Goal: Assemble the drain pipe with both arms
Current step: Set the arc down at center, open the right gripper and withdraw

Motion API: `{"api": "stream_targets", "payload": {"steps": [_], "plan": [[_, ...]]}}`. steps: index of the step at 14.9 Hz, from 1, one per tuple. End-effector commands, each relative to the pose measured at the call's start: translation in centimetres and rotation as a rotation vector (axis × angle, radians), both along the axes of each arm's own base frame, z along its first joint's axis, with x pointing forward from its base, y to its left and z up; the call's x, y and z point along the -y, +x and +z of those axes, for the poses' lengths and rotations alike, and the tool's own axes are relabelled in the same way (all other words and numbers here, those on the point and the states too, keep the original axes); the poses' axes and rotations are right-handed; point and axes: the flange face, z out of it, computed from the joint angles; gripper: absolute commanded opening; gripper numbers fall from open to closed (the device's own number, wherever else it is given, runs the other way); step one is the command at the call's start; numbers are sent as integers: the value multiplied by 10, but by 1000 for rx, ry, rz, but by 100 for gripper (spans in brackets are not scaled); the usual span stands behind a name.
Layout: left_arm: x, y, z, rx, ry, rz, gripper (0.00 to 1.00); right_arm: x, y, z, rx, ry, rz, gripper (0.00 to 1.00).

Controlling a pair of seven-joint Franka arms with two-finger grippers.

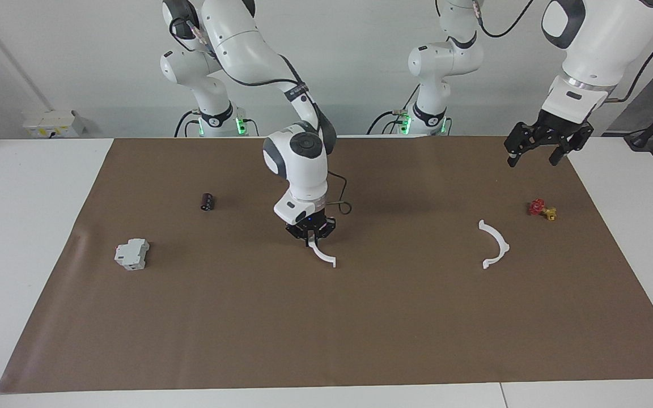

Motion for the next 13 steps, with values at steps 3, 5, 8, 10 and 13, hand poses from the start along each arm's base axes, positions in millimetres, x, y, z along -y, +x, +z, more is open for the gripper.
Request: {"api": "stream_targets", "payload": {"steps": [3, 5, 8, 10, 13], "plan": [[1, 0, 1, 1, -15, -3, 100, 0, 0, -5, 22, -7, 36, 17], [1, 0, 1, 1, -13, -4, 100, -4, 0, -2, 28, -2, 37, 100], [0, 0, 2, 4, -12, -2, 100, -2, -2, 24, 23, -5, 30, 100], [-5, 1, -2, 10, -13, 6, 100, 22, 5, 69, 27, -7, -7, 100], [-16, -7, -29, 53, -8, 28, 100, 91, 20, 134, 39, -2, -69, 100]]}}
